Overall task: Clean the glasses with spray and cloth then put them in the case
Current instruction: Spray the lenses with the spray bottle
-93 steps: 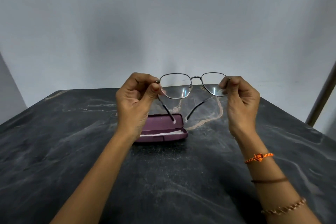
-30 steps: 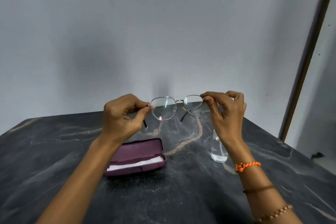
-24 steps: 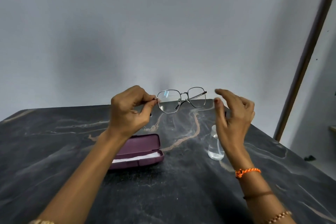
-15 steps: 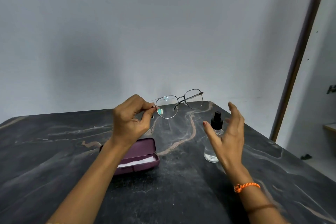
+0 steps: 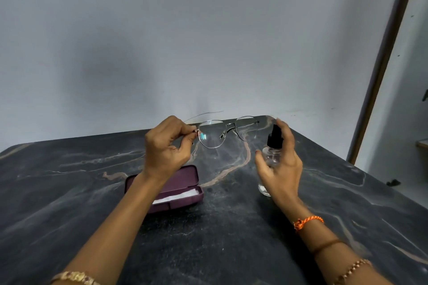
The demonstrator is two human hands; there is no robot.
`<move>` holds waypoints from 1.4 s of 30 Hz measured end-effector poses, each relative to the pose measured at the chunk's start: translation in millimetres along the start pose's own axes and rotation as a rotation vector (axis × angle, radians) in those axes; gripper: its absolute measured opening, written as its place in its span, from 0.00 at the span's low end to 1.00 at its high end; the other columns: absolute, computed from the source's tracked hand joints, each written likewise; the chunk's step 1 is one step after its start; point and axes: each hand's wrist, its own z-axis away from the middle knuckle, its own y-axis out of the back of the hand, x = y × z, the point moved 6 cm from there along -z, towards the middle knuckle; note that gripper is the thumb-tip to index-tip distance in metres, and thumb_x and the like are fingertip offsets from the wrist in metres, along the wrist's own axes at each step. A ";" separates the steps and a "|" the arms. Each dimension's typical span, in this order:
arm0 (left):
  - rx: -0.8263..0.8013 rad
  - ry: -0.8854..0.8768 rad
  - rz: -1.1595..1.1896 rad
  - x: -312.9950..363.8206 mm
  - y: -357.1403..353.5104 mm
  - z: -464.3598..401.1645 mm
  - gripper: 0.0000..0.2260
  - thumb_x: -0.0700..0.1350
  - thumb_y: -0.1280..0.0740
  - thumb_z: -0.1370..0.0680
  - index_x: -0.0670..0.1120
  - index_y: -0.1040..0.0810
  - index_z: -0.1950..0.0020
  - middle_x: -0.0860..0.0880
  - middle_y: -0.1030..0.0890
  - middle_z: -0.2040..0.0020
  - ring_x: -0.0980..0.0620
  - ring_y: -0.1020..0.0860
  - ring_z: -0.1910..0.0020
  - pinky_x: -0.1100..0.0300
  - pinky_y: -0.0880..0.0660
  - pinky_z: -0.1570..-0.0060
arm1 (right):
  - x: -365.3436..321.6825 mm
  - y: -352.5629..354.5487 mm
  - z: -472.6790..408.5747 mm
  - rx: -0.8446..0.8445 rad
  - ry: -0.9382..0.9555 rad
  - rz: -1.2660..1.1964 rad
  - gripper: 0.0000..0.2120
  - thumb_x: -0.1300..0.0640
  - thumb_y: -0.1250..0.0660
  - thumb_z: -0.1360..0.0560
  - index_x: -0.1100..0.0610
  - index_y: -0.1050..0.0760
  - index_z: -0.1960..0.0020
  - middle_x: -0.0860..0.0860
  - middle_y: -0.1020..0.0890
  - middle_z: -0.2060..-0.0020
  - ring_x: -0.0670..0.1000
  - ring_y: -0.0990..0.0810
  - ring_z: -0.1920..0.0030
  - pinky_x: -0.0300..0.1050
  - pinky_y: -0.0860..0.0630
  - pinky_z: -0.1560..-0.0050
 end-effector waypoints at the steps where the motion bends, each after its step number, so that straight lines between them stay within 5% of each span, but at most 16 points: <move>1: -0.007 -0.010 0.001 1.0 -1.2 -0.2 0.04 0.30 0.30 0.35 0.34 0.23 0.68 0.39 0.21 0.71 0.52 0.23 0.64 0.59 0.24 0.68 | -5.9 0.9 -0.5 0.026 0.002 -0.045 0.34 0.64 0.33 0.35 0.44 0.40 0.34 0.52 0.20 0.63 0.51 0.25 0.71 0.29 0.31 0.68; 6: -0.017 -0.049 -0.013 5.5 -4.8 -1.1 0.05 0.31 0.30 0.34 0.33 0.24 0.69 0.40 0.22 0.72 0.53 0.23 0.67 0.58 0.25 0.70 | -39.6 -1.2 2.6 -0.016 0.132 -0.111 0.32 0.62 0.33 0.35 0.46 0.38 0.35 0.51 0.19 0.64 0.52 0.23 0.72 0.42 0.24 0.70; 14: -0.019 -0.035 -0.031 3.9 -6.0 1.1 0.06 0.31 0.29 0.35 0.34 0.24 0.70 0.40 0.22 0.73 0.53 0.24 0.66 0.64 0.28 0.70 | -53.7 -4.3 4.4 -0.096 0.226 0.018 0.31 0.63 0.32 0.38 0.50 0.36 0.37 0.49 0.17 0.51 0.40 0.26 0.66 0.32 0.28 0.69; 28: 0.027 0.017 0.021 -0.4 -5.3 4.4 0.05 0.31 0.30 0.34 0.34 0.24 0.69 0.39 0.22 0.72 0.52 0.23 0.65 0.61 0.25 0.69 | -63.9 -4.0 6.8 -0.076 0.285 -0.001 0.28 0.63 0.31 0.39 0.51 0.34 0.41 0.48 0.21 0.62 0.50 0.24 0.74 0.40 0.26 0.72; 33: 0.021 0.017 0.023 -1.0 -5.6 4.2 0.05 0.31 0.30 0.34 0.34 0.24 0.69 0.40 0.22 0.72 0.52 0.22 0.67 0.58 0.24 0.70 | -63.7 -3.4 6.9 -0.054 0.303 -0.004 0.28 0.63 0.31 0.39 0.52 0.34 0.41 0.42 0.25 0.60 0.44 0.28 0.72 0.30 0.30 0.68; 36: 0.019 0.015 0.025 -1.1 -5.5 4.6 0.05 0.31 0.30 0.34 0.35 0.24 0.69 0.40 0.22 0.72 0.52 0.22 0.66 0.58 0.24 0.70 | -65.1 -4.0 7.7 -0.047 0.321 0.000 0.30 0.64 0.31 0.39 0.53 0.34 0.39 0.42 0.25 0.53 0.47 0.24 0.71 0.32 0.27 0.68; 42: 0.014 0.018 0.017 -1.4 -5.3 5.4 0.04 0.30 0.30 0.34 0.35 0.24 0.69 0.40 0.22 0.71 0.46 0.19 0.68 0.55 0.24 0.70 | -63.5 -5.0 8.7 -0.067 0.326 0.007 0.29 0.64 0.31 0.39 0.52 0.33 0.41 0.43 0.24 0.59 0.41 0.30 0.71 0.28 0.32 0.69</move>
